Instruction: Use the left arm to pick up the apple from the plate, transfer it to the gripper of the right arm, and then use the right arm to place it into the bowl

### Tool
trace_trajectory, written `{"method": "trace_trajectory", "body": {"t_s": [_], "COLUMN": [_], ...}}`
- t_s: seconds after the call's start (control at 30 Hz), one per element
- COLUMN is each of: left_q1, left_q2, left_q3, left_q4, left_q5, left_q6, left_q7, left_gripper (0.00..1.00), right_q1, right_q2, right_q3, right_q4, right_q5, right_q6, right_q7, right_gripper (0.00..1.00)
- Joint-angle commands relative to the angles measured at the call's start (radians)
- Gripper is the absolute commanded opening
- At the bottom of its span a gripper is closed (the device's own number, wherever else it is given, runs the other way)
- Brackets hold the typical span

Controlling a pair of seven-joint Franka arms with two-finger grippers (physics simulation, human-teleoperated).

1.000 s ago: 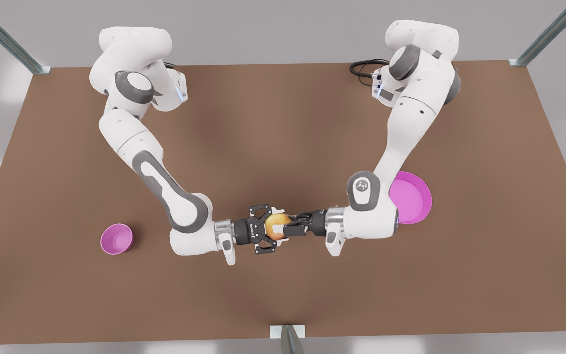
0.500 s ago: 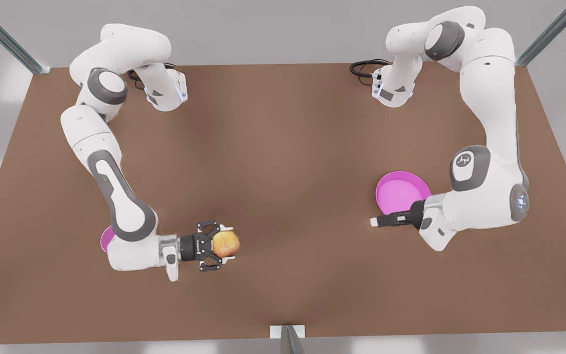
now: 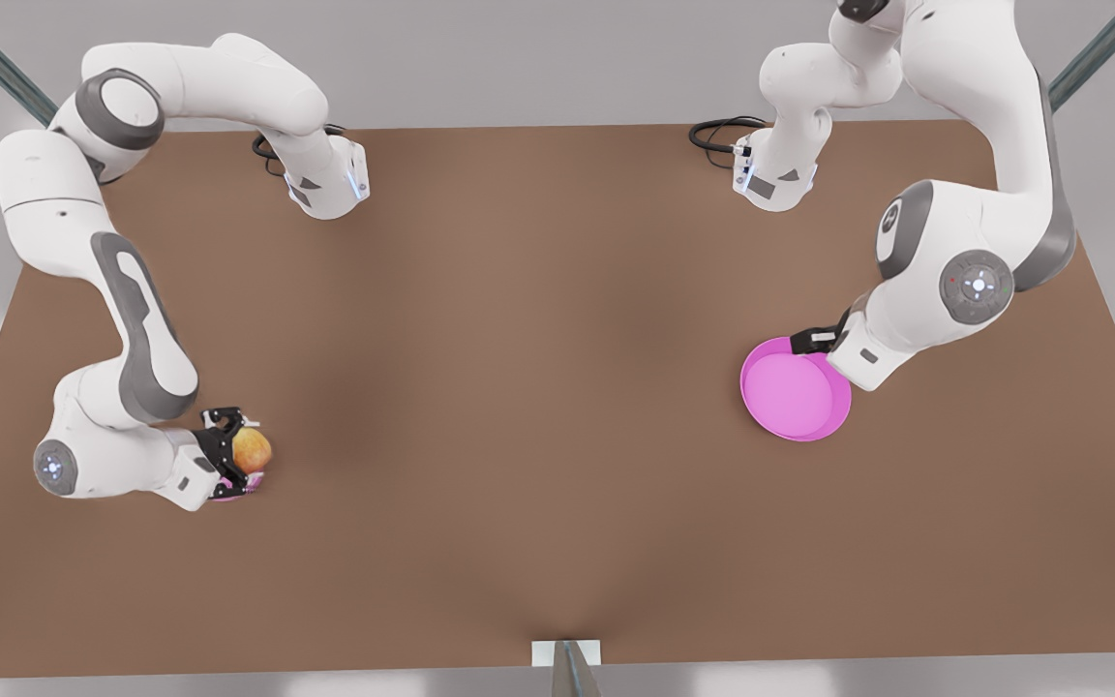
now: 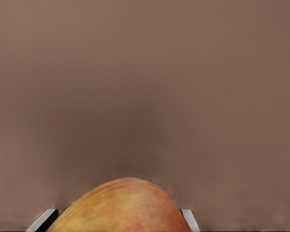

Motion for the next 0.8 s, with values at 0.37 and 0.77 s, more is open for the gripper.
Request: {"method": "trace_trajectory", "body": {"t_s": [0.37,0.77], "left_q1": [0.009,0.02], "left_q2": [0.008,0.01], "left_q3": [-0.001,0.001], "left_q4": [0.001,0.002], "left_q5": [-0.025,-0.025], "left_q6": [-0.013,-0.013], "left_q7": [0.104,0.104], "left_gripper": [1.0,1.0], "right_q1": [-0.112,-0.1], "right_q2": [-0.01,0.056], "right_q3": [0.007,-0.01], "right_q4": [-0.141,-0.136], "right_q5": [-0.226,-0.275], "right_q6": [0.099,0.246], "right_q7": [-0.029,-0.029], "right_gripper": [0.87,0.87]}}
